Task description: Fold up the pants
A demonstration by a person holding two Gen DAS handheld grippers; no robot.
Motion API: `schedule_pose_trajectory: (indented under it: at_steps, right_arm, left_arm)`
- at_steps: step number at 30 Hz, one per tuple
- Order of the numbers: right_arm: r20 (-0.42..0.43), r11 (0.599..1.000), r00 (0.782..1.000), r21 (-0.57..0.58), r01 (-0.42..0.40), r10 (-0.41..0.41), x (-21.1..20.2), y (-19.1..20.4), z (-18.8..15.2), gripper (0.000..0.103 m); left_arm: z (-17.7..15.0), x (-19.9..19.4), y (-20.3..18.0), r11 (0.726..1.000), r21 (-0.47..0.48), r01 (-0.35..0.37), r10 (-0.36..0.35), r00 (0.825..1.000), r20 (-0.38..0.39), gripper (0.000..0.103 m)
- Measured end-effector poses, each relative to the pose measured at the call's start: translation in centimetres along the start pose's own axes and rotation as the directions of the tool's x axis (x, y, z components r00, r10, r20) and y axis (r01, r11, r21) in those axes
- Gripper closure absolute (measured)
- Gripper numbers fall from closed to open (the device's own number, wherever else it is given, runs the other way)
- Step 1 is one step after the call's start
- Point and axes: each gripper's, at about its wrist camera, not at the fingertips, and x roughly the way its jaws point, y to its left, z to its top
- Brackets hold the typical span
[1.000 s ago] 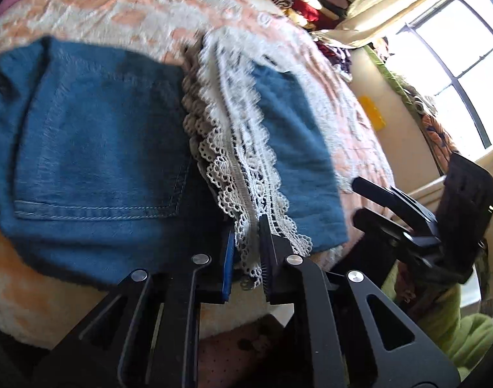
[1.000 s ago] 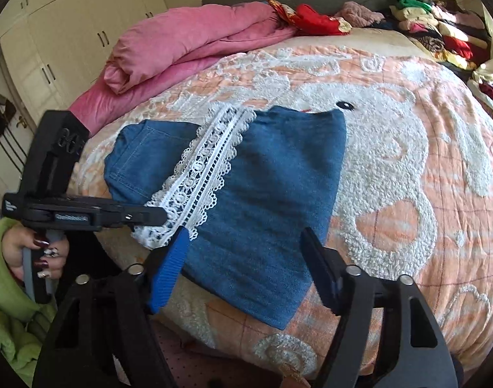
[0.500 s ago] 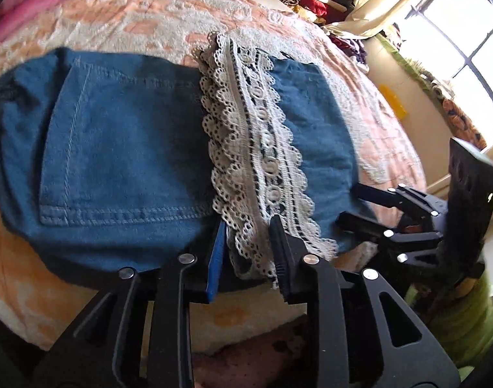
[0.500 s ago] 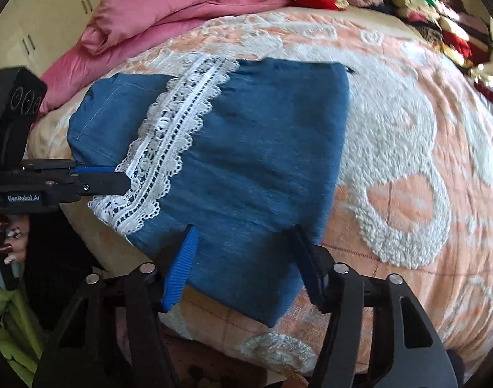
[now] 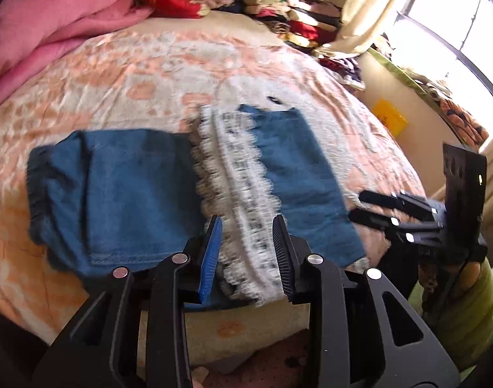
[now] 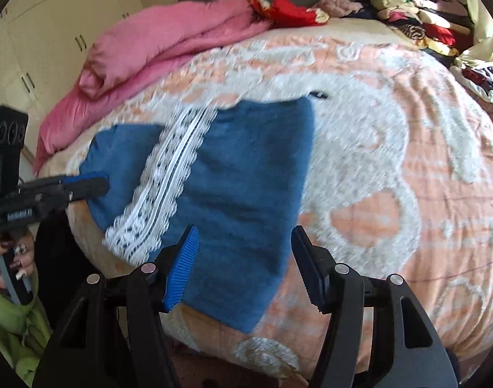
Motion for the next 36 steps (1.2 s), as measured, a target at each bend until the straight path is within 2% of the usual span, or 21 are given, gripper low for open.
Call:
schedule_pose_trajectory:
  at_steps: [4,7,9,16,23,28,36]
  right_arm:
    - [0.042,1.0,0.999,-0.001,0.024,-0.024,-0.9,-0.9,1.8,0.045]
    - [0.059,0.999,0.998,-0.028,0.037,-0.035,-1.0,-0.9,3.0,0.045]
    - [0.06,0.998,0.998,-0.046,0.033,-0.03,-0.7,-0.6,3.7,0.045]
    - [-0.004,0.992,1.0,-0.121,0.025,-0.025,3.6,1.4,5.8,0.045]
    - [-0.09,0.988,0.99,-0.125,0.094,-0.105,9.1,1.0,6.9,0.046]
    - [-0.072,0.983,0.986,-0.12,0.14,-0.15,10.8,-0.4,7.9,0.046]
    - [-0.052,0.981,0.983,-0.093,0.169,-0.175,12.6,-1.6,9.9,0.046]
  left_arm:
    - [-0.1,2.1,-2.5,0.996,0.085,0.033,-0.029,0.999,-0.043,0.078]
    - [-0.5,5.0,-3.0,0.991,0.132,-0.013,0.028,0.994,-0.108,0.078]
    - [-1.0,6.4,-2.5,0.992,0.124,-0.028,0.046,0.989,-0.142,0.078]
    - [-1.2,6.5,-1.7,0.995,0.098,-0.003,0.016,0.99,-0.14,0.078]
    - [-1.3,6.4,-1.9,0.994,0.106,0.008,0.007,0.99,-0.141,0.074]
    - [-1.3,6.5,-2.1,0.994,0.111,0.018,-0.002,0.99,-0.141,0.069]
    - [-1.4,6.5,-2.2,0.993,0.121,0.016,0.001,0.99,-0.138,0.068]
